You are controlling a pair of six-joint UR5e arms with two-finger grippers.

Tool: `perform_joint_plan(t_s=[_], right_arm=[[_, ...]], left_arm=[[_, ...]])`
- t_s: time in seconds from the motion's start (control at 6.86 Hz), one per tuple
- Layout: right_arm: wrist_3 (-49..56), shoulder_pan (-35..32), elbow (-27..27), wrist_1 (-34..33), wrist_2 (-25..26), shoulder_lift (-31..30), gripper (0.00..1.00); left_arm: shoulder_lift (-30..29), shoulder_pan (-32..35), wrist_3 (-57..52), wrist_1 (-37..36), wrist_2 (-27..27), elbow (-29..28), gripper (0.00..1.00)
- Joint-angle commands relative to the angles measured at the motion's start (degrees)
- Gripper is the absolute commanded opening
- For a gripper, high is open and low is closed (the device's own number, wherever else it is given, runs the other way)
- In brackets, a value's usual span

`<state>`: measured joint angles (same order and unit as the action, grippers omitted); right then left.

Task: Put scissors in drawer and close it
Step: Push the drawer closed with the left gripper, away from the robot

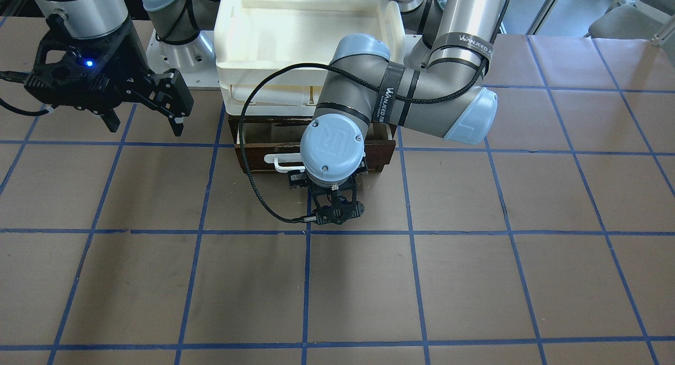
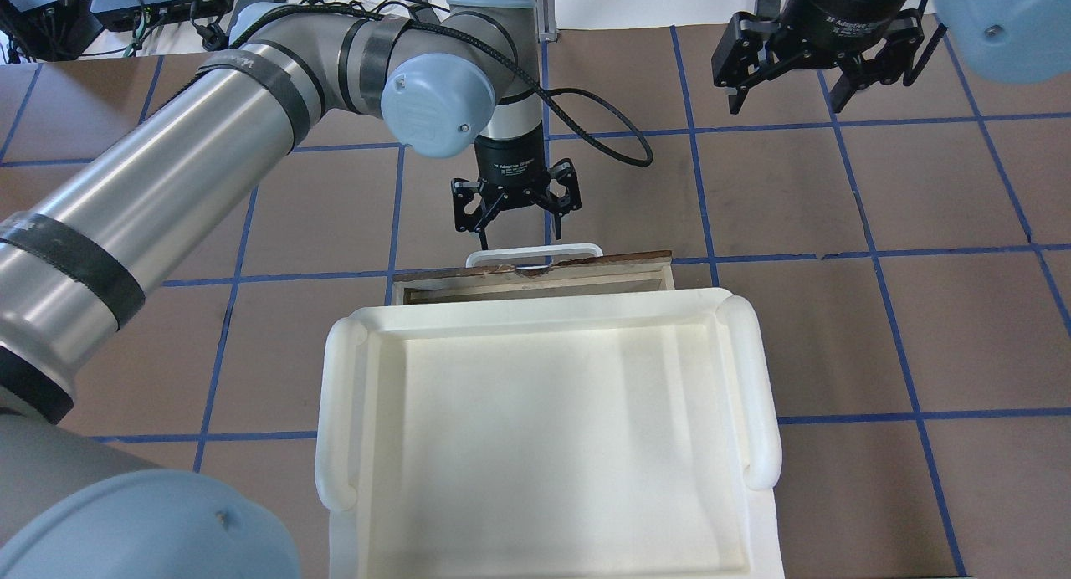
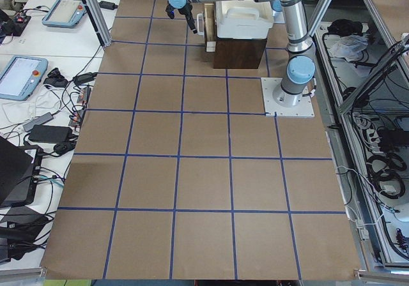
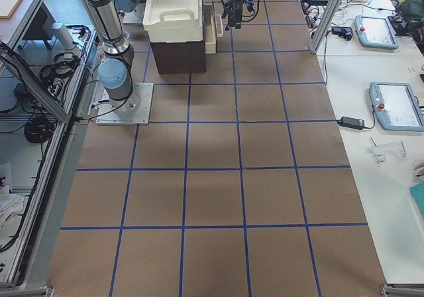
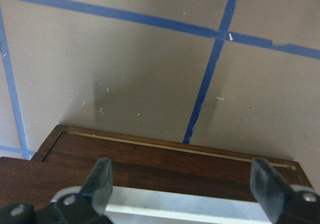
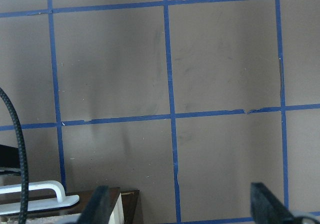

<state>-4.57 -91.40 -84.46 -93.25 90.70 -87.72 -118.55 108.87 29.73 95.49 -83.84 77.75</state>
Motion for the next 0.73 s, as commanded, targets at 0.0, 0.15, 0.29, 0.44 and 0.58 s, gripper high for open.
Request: perform_joint_plan(t_s=[0.0, 0.15, 0.29, 0.44, 0.58], right_arm=[[0.0, 0.0, 0.0, 0.0, 0.0, 0.0, 1.00], [0.0, 0.0, 0.1, 0.0, 0.0, 0.0, 1.00], [0.0, 0.0, 0.0, -0.1, 0.0, 0.0, 1.00], [0.0, 0.0, 0.0, -0.1, 0.0, 0.0, 1.00], [0.0, 0.0, 0.1, -0.1, 0.0, 0.0, 1.00]], left_arm=[[0.2, 0.5, 0.4, 0.8, 0.0, 1.1, 1.00], [0.5, 0.7, 0.5, 0.8, 0.0, 2.4, 1.00], [0.8, 1.2, 0.5, 0.9, 0.0, 2.8, 1.00], [0.9, 1.6, 0.6, 1.4, 0.1, 3.0, 1.00], [0.9, 2.0, 0.6, 1.4, 0.2, 3.0, 1.00]])
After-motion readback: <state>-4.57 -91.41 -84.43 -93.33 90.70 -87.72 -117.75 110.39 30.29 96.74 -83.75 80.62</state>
